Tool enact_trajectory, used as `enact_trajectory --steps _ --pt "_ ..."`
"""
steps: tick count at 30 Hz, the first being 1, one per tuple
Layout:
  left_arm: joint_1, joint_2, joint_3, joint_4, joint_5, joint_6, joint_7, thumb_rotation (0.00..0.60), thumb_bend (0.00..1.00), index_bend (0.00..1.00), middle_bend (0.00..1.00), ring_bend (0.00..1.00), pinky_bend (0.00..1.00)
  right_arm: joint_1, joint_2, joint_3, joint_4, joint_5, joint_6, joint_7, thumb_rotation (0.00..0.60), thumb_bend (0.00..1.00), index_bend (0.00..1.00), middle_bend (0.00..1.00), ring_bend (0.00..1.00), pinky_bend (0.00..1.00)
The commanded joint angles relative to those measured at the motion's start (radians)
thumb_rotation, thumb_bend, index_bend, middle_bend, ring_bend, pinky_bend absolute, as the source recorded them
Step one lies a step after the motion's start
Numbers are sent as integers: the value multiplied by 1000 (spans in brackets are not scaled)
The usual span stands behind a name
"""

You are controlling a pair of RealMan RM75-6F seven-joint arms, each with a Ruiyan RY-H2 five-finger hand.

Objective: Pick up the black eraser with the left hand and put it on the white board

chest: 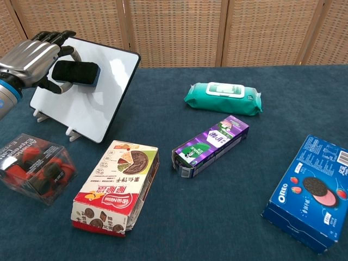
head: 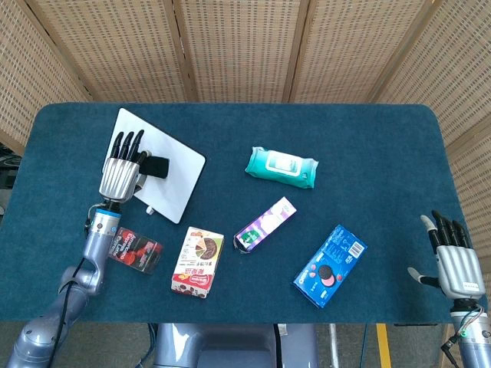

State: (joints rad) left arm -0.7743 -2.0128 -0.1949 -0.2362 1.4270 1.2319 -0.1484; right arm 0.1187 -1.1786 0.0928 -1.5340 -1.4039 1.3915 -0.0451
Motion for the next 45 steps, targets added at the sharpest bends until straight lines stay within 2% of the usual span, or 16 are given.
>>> enact_trajectory --steps 1,29,45 --pt "-8 -5 -1 9 -6 -12 -2 600 366 466 0 0 0 1 -2 1 2 4 -3 -1 600 40 25 0 0 0" --pt "-16 -23 10 38 -29 -55 21 600 291 429 0 0 0 3 -4 2 -1 7 -3 -2 600 43 25 0 0 0" --pt "-9 -19 14 37 -33 -47 26 600 248 220 0 0 0 3 -7 2 1 0 6 0 600 53 25 0 0 0"
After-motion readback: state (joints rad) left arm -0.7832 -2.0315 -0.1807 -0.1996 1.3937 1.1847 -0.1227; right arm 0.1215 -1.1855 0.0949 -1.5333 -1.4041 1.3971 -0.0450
